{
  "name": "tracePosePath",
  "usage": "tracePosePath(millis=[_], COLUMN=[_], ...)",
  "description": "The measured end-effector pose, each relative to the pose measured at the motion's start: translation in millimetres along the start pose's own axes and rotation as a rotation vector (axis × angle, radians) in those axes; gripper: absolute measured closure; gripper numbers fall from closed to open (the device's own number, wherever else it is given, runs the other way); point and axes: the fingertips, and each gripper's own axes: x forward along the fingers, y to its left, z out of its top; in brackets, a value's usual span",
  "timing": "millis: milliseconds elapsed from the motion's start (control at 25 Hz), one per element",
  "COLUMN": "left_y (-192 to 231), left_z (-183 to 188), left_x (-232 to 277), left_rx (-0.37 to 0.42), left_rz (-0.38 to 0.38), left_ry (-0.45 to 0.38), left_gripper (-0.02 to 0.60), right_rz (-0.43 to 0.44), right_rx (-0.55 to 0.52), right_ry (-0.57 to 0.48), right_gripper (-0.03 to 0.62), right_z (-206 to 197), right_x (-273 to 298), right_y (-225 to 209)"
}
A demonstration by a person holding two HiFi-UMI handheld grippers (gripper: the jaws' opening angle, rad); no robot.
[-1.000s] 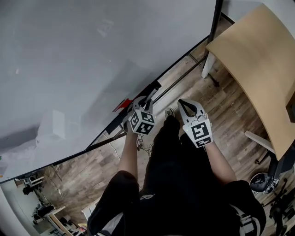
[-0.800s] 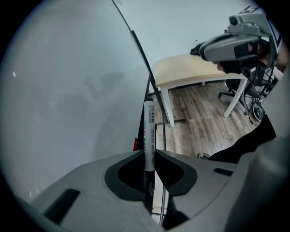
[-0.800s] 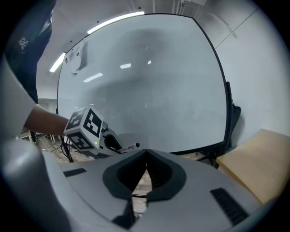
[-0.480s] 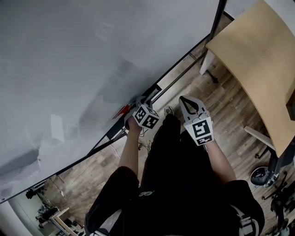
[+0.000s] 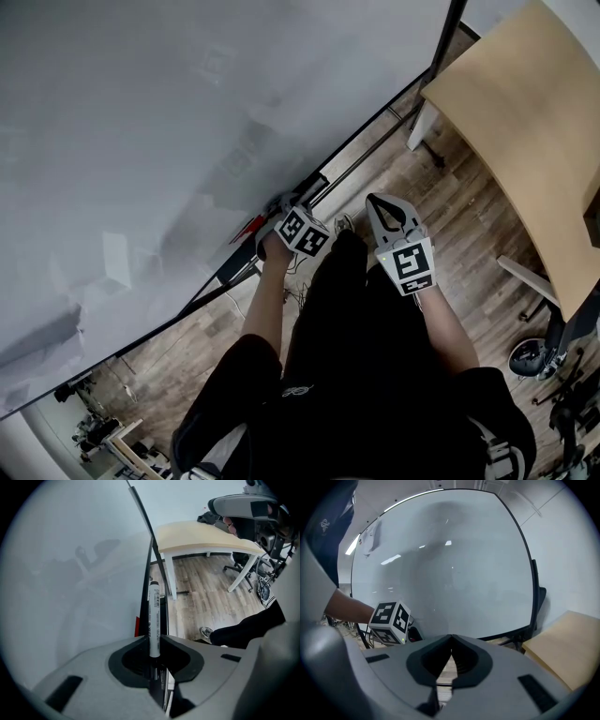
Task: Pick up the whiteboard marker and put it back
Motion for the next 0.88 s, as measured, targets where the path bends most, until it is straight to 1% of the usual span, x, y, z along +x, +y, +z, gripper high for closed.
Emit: tracePosePath(millis=[200, 360, 720, 880], left_y=[-0.3, 0.7, 2.0, 3.8], left_z=[0.0, -1.6, -4.4, -4.8], left_x=[1.5, 0.8, 0.1, -3.9], left_rx=[0.007, 0.006, -0.011, -0.033], left_rz=[-0.007, 0.008, 0.031, 0.061], left_ry=[0.017, 0.031, 0.033, 0.022], left_gripper=[0.514, 0.514, 0.514, 0.488], right_rz=[-0.014, -0.014, -0.007, 0.004], right_rx=[0.011, 0.022, 0.018, 0.013], right_ry=[-0.002, -0.003, -0.013, -0.013], right_gripper=[0.592, 0.592, 0.592, 0.592], right_z=[-1.1, -2.3, 1.4, 1.7], right_x=[-1.7, -3.4, -3.3, -5.2], right_y=[-7.7, -9.5, -9.7, -7.7])
